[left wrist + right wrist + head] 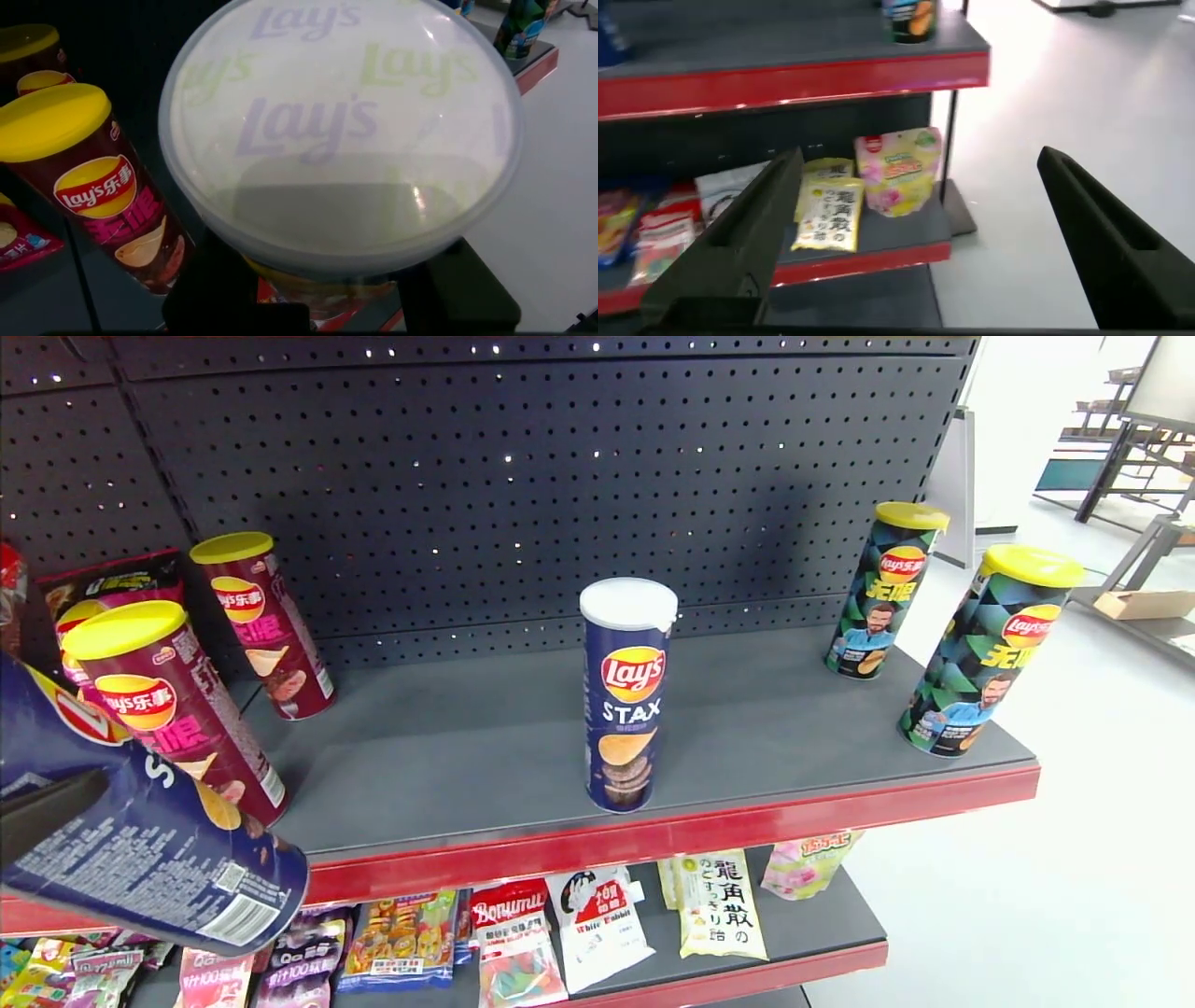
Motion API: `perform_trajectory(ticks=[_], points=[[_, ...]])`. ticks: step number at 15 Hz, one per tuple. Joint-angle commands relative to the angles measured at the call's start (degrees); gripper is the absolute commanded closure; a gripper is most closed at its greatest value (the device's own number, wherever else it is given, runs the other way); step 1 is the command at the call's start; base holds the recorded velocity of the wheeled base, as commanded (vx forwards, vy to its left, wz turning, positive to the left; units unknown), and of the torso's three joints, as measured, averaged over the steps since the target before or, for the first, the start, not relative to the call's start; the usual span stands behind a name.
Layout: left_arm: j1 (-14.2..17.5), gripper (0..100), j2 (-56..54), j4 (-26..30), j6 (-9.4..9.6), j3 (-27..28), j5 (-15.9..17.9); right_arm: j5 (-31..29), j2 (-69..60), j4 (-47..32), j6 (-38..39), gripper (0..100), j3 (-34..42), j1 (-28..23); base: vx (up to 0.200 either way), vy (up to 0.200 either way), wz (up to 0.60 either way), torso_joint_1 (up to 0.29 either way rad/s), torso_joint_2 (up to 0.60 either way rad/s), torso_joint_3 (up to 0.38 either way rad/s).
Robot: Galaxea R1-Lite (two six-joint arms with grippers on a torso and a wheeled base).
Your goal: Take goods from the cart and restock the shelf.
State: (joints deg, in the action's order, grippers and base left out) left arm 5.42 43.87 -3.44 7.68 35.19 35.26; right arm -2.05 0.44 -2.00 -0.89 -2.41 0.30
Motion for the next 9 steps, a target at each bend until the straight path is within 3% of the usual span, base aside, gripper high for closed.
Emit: perform_trajectory(ticks=[1, 3, 6, 9], points=[[-0.59, 100, 1.39, -0.08, -0.03, -0.04, 0.08, 3.37, -0.44, 0.15, 0.71, 0, 0.83, -0.13, 0.0, 0.0, 0.0, 0.0, 0.0, 0.0], [-3.93, 100, 2.36, -0.08, -0.12, -0.04, -0.19, 6.71, -0.35, 1.82, 0.19, 0, 2.33, -0.04, 0.0, 0.0, 0.0, 0.0, 0.0, 0.0], [-6.83, 100, 4.99, -0.61, -0.12, 0.05, -0.19, 6.0, -0.44, 1.91, 1.15, 0, 2.33, -0.04, 0.0, 0.0, 0.0, 0.0, 0.0, 0.0], [-6.83, 100, 11.67, -7.02, -0.47, -0.3, -0.27, 6.0, -0.44, 1.91, 1.15, 0, 2.33, -0.13, 0.0, 0.0, 0.0, 0.0, 0.0, 0.0]])
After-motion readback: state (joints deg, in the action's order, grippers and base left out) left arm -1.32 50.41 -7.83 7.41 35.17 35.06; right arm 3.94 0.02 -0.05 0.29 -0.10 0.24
